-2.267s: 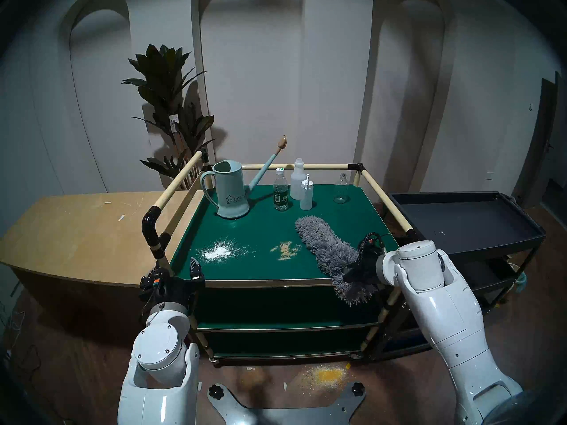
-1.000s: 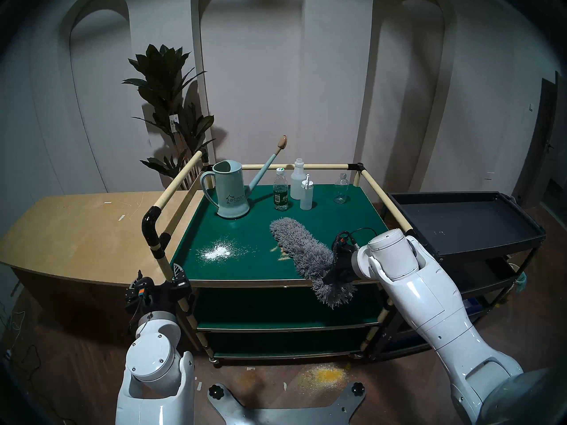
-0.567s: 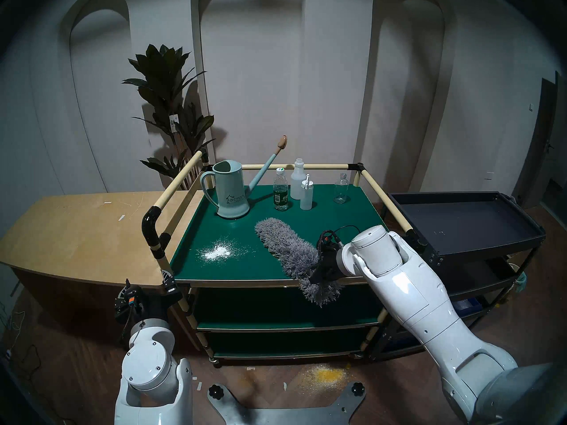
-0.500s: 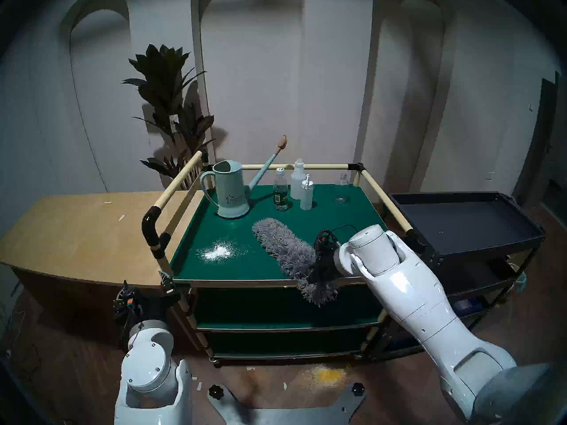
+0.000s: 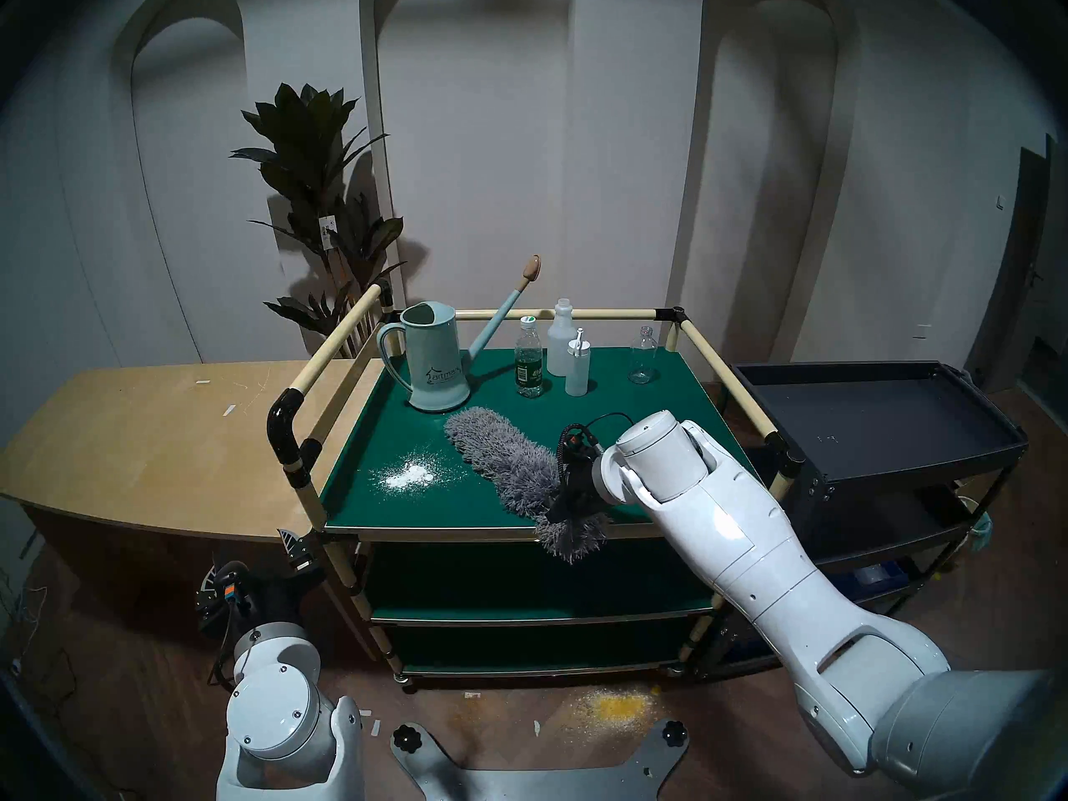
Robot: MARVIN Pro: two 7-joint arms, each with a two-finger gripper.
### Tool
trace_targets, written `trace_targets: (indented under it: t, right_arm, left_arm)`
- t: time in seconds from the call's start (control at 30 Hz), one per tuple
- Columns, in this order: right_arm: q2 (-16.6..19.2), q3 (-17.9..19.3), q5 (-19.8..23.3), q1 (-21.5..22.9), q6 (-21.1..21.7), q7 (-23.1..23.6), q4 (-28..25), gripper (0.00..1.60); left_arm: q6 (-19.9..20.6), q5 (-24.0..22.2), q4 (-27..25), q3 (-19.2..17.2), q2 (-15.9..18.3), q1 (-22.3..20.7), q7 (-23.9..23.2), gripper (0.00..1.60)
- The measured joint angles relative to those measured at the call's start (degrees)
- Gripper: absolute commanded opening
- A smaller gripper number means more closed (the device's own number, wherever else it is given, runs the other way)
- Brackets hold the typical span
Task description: Dust the shelf with the duster
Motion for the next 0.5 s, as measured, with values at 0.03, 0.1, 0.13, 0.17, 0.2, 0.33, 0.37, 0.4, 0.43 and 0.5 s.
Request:
trace_targets:
  t: [0.03, 0.1, 0.13, 0.17, 0.2, 0.33, 0.37, 0.4, 0.43, 0.5]
  right_arm:
    - [-0.4, -0.3, -0.1, 0.4, -0.3, -0.1, 0.6, 0.0]
    - [-1.2, -0.9, -0.4, 1.3, -1.0, -0.2, 2.0, 0.0]
    - [-1.5, -1.2, -0.5, 1.7, -1.3, -0.3, 2.6, 0.0]
    - [-1.9, -1.6, -0.7, 2.3, -1.8, -0.3, 3.4, 0.0]
    - [-2.1, -1.8, -0.8, 2.5, -1.9, -0.3, 3.8, 0.0]
    - [-3.3, -2.9, -1.3, 3.9, -3.3, -0.3, 5.9, 0.0]
    - [-3.6, -3.2, -1.4, 4.3, -3.6, -0.2, 6.5, 0.0]
    - [-3.8, -3.5, -1.5, 4.6, -3.9, -0.1, 6.9, 0.0]
    - [-4.1, -3.8, -1.7, 4.8, -4.2, -0.1, 7.3, 0.0]
    - [-4.5, -4.3, -1.9, 5.3, -4.8, 0.0, 8.1, 0.0]
  left_arm:
    - [-0.1, -0.1, -0.1, 0.1, 0.0, 0.2, 0.3, 1.6]
    - [-0.4, -0.2, -0.4, 0.4, -0.1, 0.8, 1.1, 1.6]
    - [-0.5, -0.3, -0.5, 0.5, -0.2, 1.0, 1.5, 1.6]
    - [-0.7, -0.4, -0.6, 0.7, -0.2, 1.3, 2.0, 1.6]
    - [-0.8, -0.4, -0.6, 0.8, -0.2, 1.5, 2.2, 1.6]
    - [-1.4, -0.6, -0.9, 1.4, -0.2, 2.4, 3.7, 1.6]
    - [-1.6, -0.7, -1.0, 1.5, -0.1, 2.6, 4.1, 1.6]
    - [-1.7, -0.7, -1.1, 1.6, -0.1, 2.8, 4.4, 1.6]
    - [-1.9, -0.7, -1.1, 1.8, -0.1, 3.0, 4.8, 1.6]
    - [-2.2, -0.7, -1.3, 2.0, 0.0, 3.5, 5.5, 1.6]
